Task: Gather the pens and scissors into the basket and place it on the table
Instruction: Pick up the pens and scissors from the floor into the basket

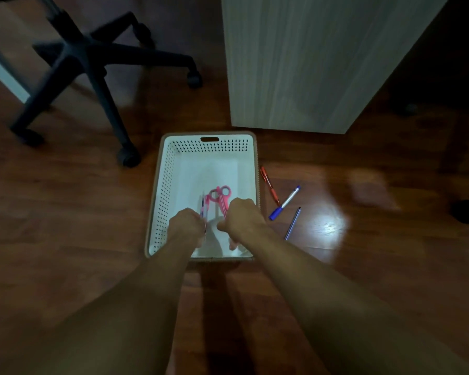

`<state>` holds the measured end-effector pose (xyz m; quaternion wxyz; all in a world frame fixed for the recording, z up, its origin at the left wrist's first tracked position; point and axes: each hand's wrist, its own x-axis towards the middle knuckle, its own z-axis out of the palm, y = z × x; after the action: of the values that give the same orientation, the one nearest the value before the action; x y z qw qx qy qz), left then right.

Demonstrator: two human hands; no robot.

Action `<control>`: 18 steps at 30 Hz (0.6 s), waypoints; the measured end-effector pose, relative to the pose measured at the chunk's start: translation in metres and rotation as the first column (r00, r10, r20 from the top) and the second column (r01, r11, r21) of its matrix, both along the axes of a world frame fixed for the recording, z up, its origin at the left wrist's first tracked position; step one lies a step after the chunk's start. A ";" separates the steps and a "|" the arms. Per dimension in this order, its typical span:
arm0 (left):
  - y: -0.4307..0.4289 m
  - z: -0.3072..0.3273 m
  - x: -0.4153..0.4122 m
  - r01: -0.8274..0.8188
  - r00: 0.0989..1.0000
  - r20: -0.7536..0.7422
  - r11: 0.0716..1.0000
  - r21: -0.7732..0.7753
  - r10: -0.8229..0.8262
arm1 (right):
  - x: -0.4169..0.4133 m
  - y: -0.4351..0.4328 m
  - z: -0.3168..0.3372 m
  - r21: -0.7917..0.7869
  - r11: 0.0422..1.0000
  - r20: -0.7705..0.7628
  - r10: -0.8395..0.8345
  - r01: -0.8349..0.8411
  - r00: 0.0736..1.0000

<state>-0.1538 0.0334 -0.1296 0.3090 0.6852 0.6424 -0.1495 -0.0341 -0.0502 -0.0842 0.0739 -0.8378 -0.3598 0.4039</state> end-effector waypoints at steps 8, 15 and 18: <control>0.005 0.013 0.021 -0.091 0.987 0.142 0.991 0.094 0.078 | 0.023 -0.005 0.014 0.209 0.972 0.116 -0.135 0.109 0.984; -0.018 0.060 0.094 -0.136 0.744 0.668 0.977 0.162 -0.008 | 0.073 -0.037 0.013 0.280 0.873 0.120 -0.444 0.399 0.888; -0.038 0.070 0.128 0.000 0.692 0.709 0.983 0.185 -0.134 | 0.092 -0.057 0.000 0.143 0.888 0.148 -0.457 0.438 0.877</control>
<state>-0.0255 -0.0049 -0.0595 0.4699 0.7358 0.4554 0.1745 0.0577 -0.1069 -0.0842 0.1770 -0.9257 -0.1824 0.2801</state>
